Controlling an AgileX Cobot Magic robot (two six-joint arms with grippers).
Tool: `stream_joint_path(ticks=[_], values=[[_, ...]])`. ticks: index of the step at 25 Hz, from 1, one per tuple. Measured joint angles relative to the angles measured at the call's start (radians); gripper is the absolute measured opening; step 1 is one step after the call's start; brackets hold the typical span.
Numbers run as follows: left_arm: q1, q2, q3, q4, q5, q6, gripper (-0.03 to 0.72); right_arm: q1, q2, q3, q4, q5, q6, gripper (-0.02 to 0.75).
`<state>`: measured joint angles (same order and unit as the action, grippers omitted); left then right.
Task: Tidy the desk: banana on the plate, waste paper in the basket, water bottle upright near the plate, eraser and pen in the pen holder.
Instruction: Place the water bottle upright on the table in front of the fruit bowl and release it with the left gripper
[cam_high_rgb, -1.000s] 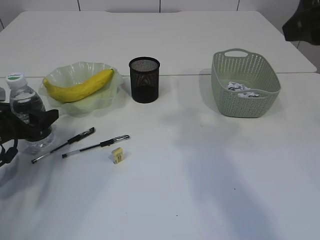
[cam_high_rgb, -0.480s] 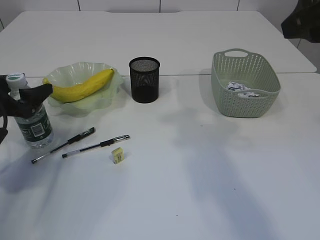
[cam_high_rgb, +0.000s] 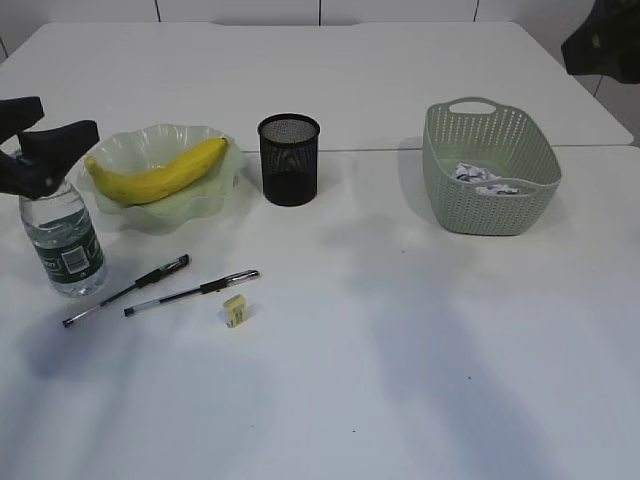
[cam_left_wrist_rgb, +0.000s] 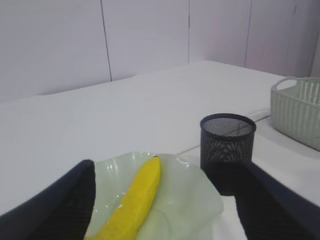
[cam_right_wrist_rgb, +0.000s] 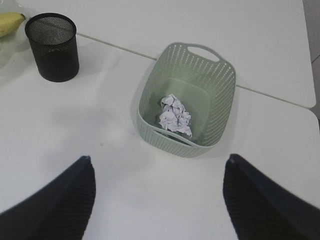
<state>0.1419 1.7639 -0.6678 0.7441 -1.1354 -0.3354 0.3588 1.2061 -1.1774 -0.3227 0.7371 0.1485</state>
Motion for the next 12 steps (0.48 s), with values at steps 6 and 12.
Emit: stream_joint_path(ticks=[6, 12], values=[[0.000, -0.154, 0.002, 0.028, 0.177, -0.056, 0.620, 0.000, 0.000, 0.000, 0.000, 0.000, 0.000, 0.591], [0.000, -0.401, 0.008, 0.126, 0.383, -0.383, 0.603, 0.000, 0.000, 0.000, 0.049, 0.000, 0.000, 0.591]])
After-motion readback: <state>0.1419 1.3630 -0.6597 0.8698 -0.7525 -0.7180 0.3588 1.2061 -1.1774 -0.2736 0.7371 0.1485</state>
